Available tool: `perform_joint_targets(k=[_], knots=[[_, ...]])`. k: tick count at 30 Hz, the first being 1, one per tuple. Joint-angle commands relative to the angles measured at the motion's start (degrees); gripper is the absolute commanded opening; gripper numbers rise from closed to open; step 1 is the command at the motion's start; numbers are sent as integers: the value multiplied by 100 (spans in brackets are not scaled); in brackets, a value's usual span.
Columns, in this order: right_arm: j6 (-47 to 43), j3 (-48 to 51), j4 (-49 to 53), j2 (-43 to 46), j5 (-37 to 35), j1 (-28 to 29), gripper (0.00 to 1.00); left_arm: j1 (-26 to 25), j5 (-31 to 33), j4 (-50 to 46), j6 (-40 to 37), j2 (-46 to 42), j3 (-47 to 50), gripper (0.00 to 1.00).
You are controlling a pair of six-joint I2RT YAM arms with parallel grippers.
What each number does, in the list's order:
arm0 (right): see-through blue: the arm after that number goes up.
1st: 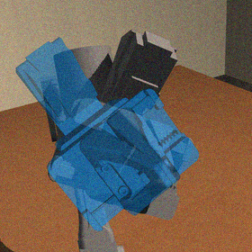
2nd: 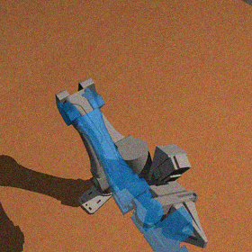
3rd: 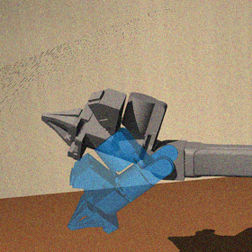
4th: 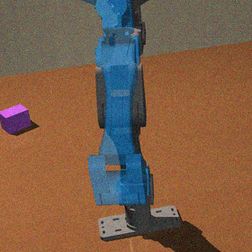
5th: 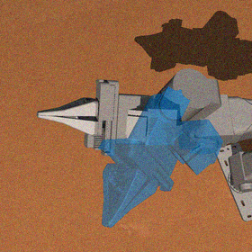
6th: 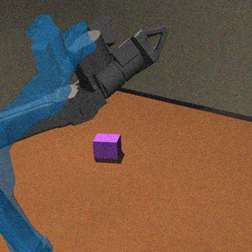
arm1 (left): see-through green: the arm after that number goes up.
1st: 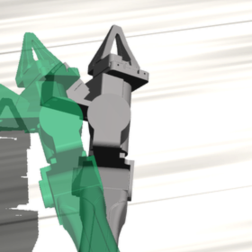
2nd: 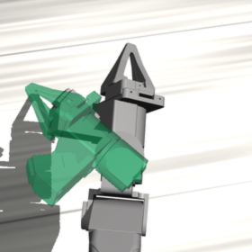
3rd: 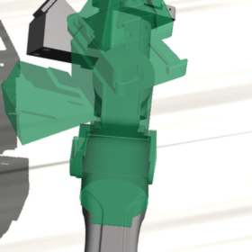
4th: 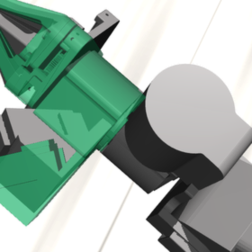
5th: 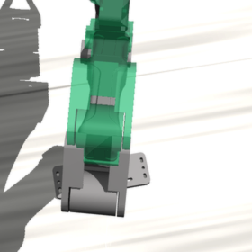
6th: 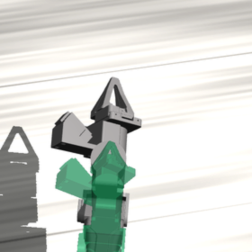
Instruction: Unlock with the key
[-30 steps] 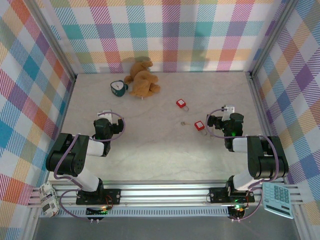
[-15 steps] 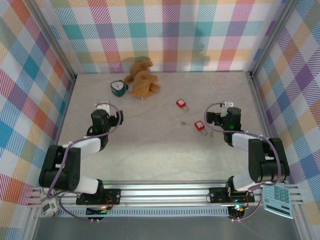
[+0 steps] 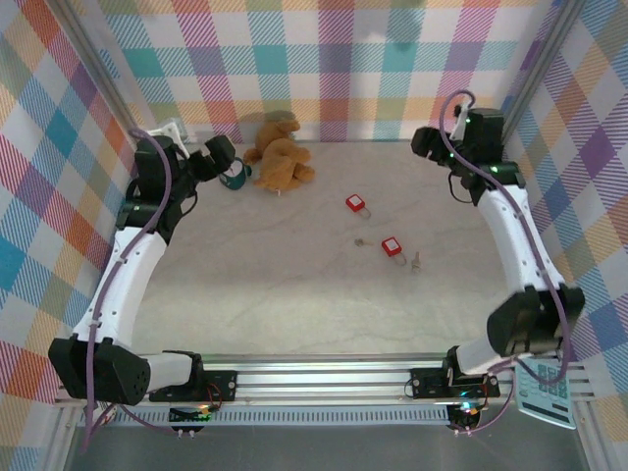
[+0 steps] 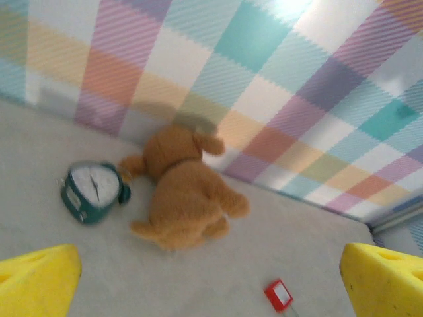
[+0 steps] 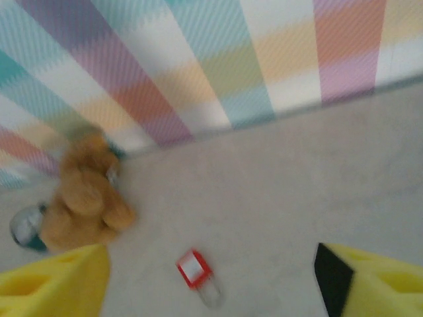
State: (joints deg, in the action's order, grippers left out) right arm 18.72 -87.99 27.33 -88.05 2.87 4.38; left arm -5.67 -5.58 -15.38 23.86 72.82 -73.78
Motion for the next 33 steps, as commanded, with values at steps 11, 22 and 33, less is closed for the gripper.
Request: perform_joint_targets(k=[11, 22, 33], knots=[[-1093, 10, 2684, -2008, -53, 761, 64, 40, -2149, -1316, 792, 668, 994, 77], [-1177, 207, 2877, -2460, -499, 1065, 66, -624, -1908, -1214, 816, -307, 2431, 78], [-1223, -7, 2942, -2861, -589, 1214, 65, -733, -1941, -995, 987, -549, 2825, 78]])
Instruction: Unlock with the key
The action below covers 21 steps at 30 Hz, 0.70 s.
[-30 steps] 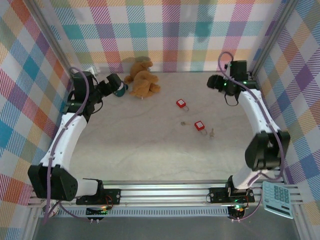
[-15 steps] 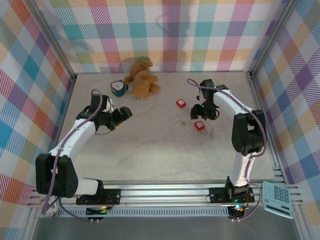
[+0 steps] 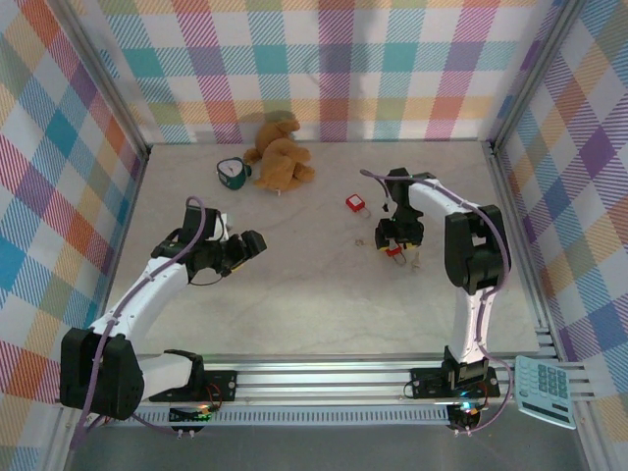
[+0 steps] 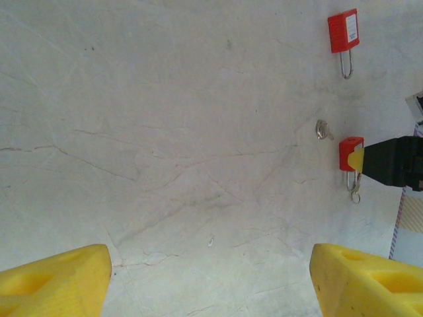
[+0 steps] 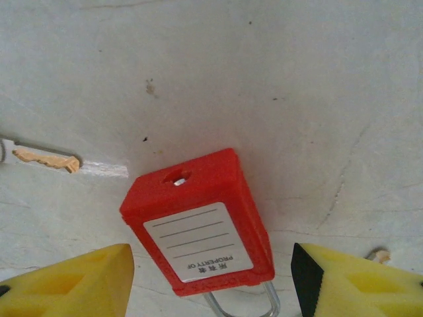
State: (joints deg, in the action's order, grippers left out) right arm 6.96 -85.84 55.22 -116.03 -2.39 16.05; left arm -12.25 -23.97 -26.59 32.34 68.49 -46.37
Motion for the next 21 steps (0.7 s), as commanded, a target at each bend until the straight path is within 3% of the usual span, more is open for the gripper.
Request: perform_joint_targets(k=[1, 10, 21], knots=[[-46, -231, 130, -92, -65, 47, 65, -88, -121, 144, 137, -108, 95, 78], [62, -438, 112, -359, -305, 56, 55, -93, -117, 78, 87, -154, 39, 78], [166, -242, -25, -372, -255, 81, 54, -93, -144, 17, 97, -309, 81, 78]])
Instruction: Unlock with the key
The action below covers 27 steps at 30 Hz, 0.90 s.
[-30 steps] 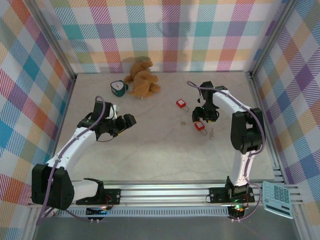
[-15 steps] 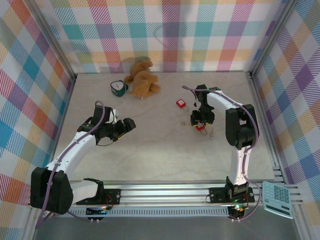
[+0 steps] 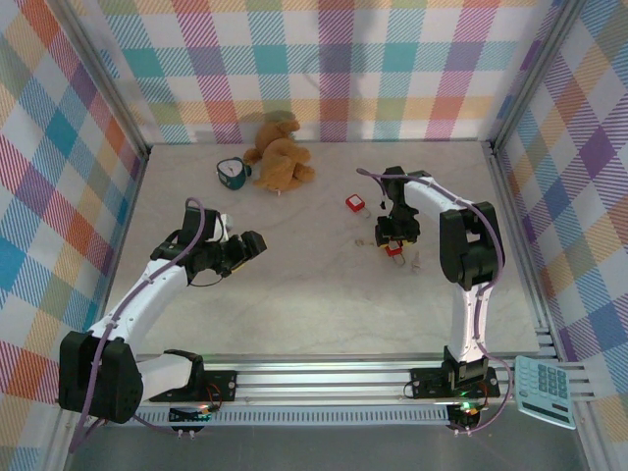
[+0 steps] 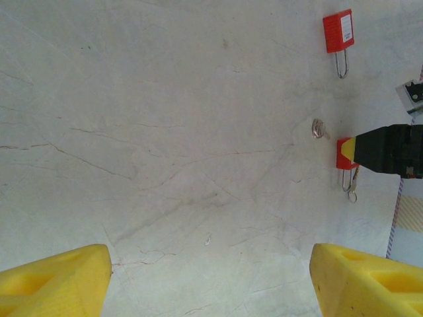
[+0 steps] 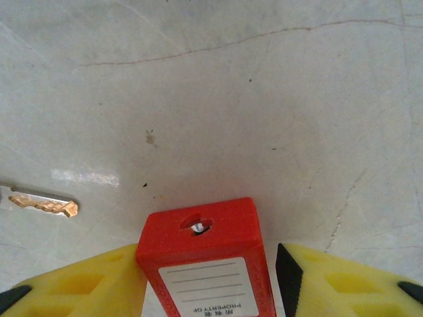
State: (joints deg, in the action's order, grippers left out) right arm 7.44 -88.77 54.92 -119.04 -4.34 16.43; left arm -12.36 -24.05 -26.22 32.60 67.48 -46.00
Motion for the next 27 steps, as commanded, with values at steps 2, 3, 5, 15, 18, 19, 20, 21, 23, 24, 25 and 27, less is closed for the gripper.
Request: perform_joint_targets(k=[2, 3, 5, 15, 18, 19, 20, 21, 23, 24, 25, 27], knots=[[137, 118, -26, -64, 28, 50, 54, -82, -118, -51, 68, -328, 65, 78], [154, 147, -58, -69, 105, 54, 55, -82, -88, -116, 52, -407, 79, 79], [204, 172, -59, -107, 126, 77, 55, -82, -9, -250, 17, -551, 86, 79], [437, 386, -242, 92, -235, 164, 42, -82, 51, -512, 26, -1038, 216, 80], [559, 293, -137, 357, -291, 219, 39, -87, 5, -583, 18, -1157, 164, 79], [603, 267, -118, 452, -332, 260, 38, -82, 18, -613, 21, -1225, 169, 80], [673, 232, -83, 569, -367, 325, 38, -82, 46, -630, 35, -1317, 177, 80], [731, 207, -46, 685, -403, 403, 38, -82, 78, -667, 44, -1410, 193, 80], [808, 161, 52, 863, -606, 610, 38, -82, 177, -766, 51, -1584, 221, 80], [853, 113, 139, 921, -696, 732, 38, -82, 221, -844, 45, -1662, 223, 80], [912, 62, 182, 959, -752, 852, 38, -82, 253, -911, 40, -1724, 231, 80], [1075, -45, 241, 973, -770, 1198, 38, -82, 336, -996, 65, -1886, 317, 80]])
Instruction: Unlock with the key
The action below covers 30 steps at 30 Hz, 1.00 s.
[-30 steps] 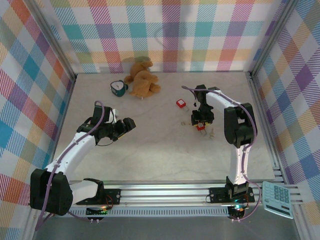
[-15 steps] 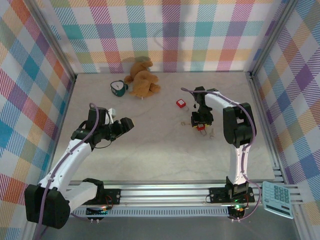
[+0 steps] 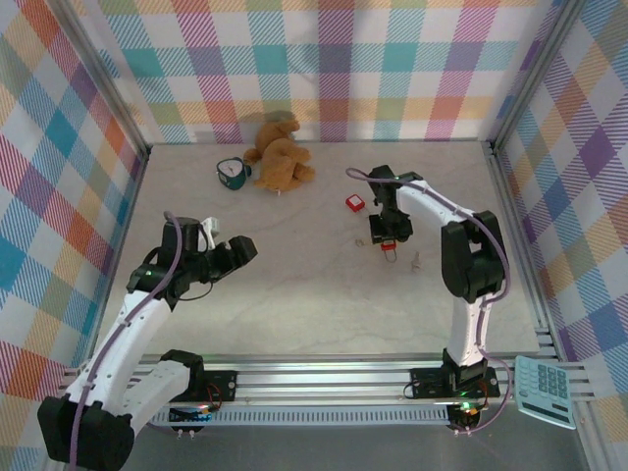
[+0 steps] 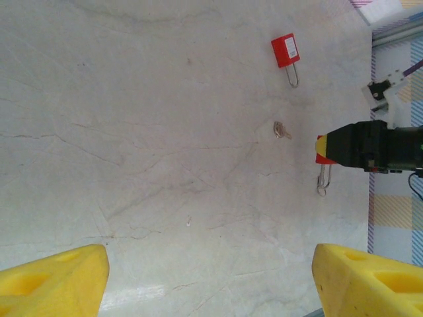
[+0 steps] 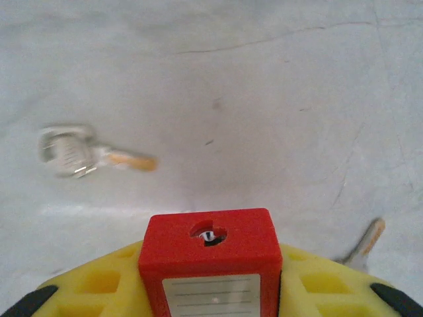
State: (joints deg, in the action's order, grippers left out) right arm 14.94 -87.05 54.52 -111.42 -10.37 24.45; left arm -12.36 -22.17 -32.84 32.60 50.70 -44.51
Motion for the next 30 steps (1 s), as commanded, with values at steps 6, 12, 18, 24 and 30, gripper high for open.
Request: perform_joint_targets(k=[6, 12, 18, 24, 30], knots=[[870, -696, 210, -397, -130, 1500, 38, -82, 262, -327, 378, -607, 532, 80], [1466, -1360, 39, -1167, -167, 1884, 38, -82, 496, -546, 536, -1039, 754, 82], [1870, -2034, 217, -1865, -163, 1958, 41, -82, 619, -598, 612, -1253, 865, 83], [2000, -2358, 332, -2206, 65, 1971, 52, -82, 566, -505, 603, -1135, 833, 83], [1985, -2059, 305, -1777, 561, 1963, 70, -82, 545, -574, 502, -1108, 707, 85]])
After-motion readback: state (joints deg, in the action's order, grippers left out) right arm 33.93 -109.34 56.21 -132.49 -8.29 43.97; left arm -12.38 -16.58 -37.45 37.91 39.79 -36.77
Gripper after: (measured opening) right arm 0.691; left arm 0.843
